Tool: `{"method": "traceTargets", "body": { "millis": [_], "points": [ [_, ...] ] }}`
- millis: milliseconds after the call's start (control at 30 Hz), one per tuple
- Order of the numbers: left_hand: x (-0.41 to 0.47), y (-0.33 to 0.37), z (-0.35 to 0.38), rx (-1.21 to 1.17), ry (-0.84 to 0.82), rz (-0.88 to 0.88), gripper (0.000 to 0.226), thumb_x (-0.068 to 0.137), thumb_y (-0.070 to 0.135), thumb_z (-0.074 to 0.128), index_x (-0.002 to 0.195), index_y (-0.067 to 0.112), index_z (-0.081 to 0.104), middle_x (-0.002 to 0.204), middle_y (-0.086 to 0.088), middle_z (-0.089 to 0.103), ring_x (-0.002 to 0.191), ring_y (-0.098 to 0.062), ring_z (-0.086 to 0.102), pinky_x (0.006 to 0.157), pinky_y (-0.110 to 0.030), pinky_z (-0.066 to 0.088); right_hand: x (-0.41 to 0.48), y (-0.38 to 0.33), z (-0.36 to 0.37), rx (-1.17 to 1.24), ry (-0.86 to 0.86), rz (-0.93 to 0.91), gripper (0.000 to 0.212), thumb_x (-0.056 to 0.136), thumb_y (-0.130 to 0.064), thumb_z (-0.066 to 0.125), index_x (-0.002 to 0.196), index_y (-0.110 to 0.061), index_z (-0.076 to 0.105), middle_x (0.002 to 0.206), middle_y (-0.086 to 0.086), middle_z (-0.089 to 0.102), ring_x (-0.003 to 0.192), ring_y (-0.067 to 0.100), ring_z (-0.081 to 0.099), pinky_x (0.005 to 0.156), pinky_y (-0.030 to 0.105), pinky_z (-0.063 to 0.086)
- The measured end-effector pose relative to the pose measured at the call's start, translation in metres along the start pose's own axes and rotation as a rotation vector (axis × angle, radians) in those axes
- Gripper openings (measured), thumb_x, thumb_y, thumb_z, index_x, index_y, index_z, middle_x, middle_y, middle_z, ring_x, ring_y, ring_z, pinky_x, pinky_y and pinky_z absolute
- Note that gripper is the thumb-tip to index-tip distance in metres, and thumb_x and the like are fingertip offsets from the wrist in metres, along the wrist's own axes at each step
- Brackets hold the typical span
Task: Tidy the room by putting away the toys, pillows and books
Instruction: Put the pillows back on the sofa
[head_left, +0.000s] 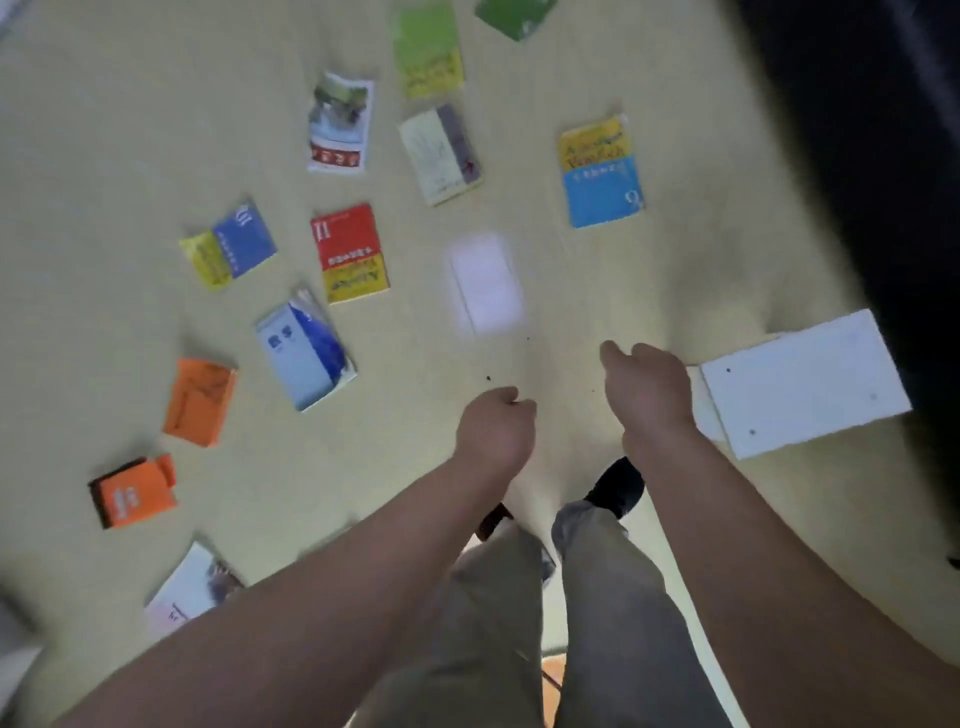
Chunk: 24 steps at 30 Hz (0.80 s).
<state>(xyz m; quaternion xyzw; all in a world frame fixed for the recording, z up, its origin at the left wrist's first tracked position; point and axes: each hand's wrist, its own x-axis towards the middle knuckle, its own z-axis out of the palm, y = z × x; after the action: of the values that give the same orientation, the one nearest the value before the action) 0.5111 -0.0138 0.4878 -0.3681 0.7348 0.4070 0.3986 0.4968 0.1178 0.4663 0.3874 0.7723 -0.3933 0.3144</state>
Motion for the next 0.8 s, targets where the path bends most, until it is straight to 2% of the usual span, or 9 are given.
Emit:
{"method": "traceTargets", "body": {
  "millis": [100,167,200,267,333,433,500,567,800],
  "points": [
    [-0.058,-0.008,-0.096,-0.056,0.140,0.116,0.033,0.101,0.019,0.050,0.131,0.016,0.063,0.111,0.006,0.063,0.107,-0.025,0.062,0.087,-0.030,0.052,-0.068,-0.062,0.029,-0.057,-0.055,-0.276,0.049,0.102,-0.039,0.050,0.133,-0.002,0.057,0.133,0.012,0.060,0.115,0.027,0.058,0.086,0.030,0.045],
    [-0.094,-0.025,-0.152,-0.145,0.208,0.124,0.028,0.102,0.019,0.049,0.126,0.015,0.064,0.099,0.009,0.059,0.089,-0.017,0.053,0.069,-0.025,0.041,-0.135,-0.109,0.041,-0.207,-0.139,-0.451,0.058,0.102,-0.043,0.048,0.145,-0.003,0.049,0.150,0.010,0.050,0.134,0.028,0.050,0.095,0.031,0.041],
    [-0.115,-0.038,-0.179,-0.206,0.235,0.128,0.030,0.102,0.019,0.049,0.127,0.012,0.063,0.102,0.003,0.062,0.085,-0.016,0.050,0.069,-0.025,0.039,-0.169,-0.128,0.051,-0.272,-0.179,-0.541,0.057,0.102,-0.042,0.048,0.144,-0.003,0.049,0.150,0.010,0.050,0.133,0.028,0.050,0.095,0.031,0.040],
    [-0.155,-0.066,-0.222,-0.329,0.293,0.153,0.012,0.101,0.021,0.049,0.103,0.024,0.061,0.106,-0.007,0.063,0.085,-0.020,0.050,0.075,-0.029,0.041,-0.230,-0.155,0.072,-0.419,-0.258,-0.695,0.049,0.102,-0.039,0.049,0.135,-0.003,0.054,0.142,0.011,0.056,0.125,0.028,0.054,0.092,0.032,0.040],
    [-0.193,-0.102,-0.262,-0.458,0.409,0.176,0.017,0.101,0.023,0.048,0.083,0.023,0.048,0.089,-0.003,0.056,0.078,-0.023,0.048,0.072,-0.035,0.041,-0.298,-0.178,0.098,-0.547,-0.338,-0.913,0.040,0.103,-0.037,0.049,0.127,-0.007,0.060,0.132,0.010,0.061,0.116,0.027,0.056,0.083,0.030,0.037],
    [-0.239,-0.145,-0.305,-0.562,0.569,0.140,0.024,0.101,0.024,0.047,0.077,0.020,0.046,0.082,-0.002,0.051,0.072,-0.023,0.047,0.067,-0.034,0.038,-0.373,-0.199,0.132,-0.711,-0.468,-1.134,0.029,0.104,-0.032,0.047,0.097,-0.006,0.058,0.099,0.010,0.061,0.096,0.031,0.053,0.071,0.036,0.034],
    [-0.268,-0.172,-0.325,-0.644,0.665,0.100,0.015,0.103,0.025,0.046,0.093,0.024,0.057,0.106,-0.007,0.064,0.092,-0.027,0.060,0.080,-0.037,0.046,-0.414,-0.209,0.155,-0.817,-0.545,-1.237,0.031,0.105,-0.033,0.045,0.081,-0.014,0.048,0.082,0.005,0.050,0.089,0.030,0.047,0.068,0.038,0.032],
    [-0.292,-0.193,-0.341,-0.726,0.790,0.037,0.031,0.105,0.026,0.046,0.128,0.012,0.060,0.129,-0.010,0.064,0.117,-0.031,0.060,0.093,-0.036,0.048,-0.447,-0.218,0.176,-0.876,-0.609,-1.348,0.040,0.104,-0.035,0.046,0.069,-0.024,0.031,0.072,-0.002,0.037,0.083,0.025,0.039,0.060,0.034,0.027],
    [-0.361,-0.233,-0.334,-0.974,1.114,-0.127,0.036,0.106,0.020,0.045,0.133,-0.001,0.058,0.129,-0.021,0.063,0.118,-0.038,0.060,0.095,-0.040,0.051,-0.516,-0.227,0.200,-0.959,-0.872,-1.653,0.042,0.104,-0.032,0.047,0.068,-0.015,0.035,0.064,0.004,0.040,0.061,0.026,0.042,0.057,0.037,0.036]
  ]
}}
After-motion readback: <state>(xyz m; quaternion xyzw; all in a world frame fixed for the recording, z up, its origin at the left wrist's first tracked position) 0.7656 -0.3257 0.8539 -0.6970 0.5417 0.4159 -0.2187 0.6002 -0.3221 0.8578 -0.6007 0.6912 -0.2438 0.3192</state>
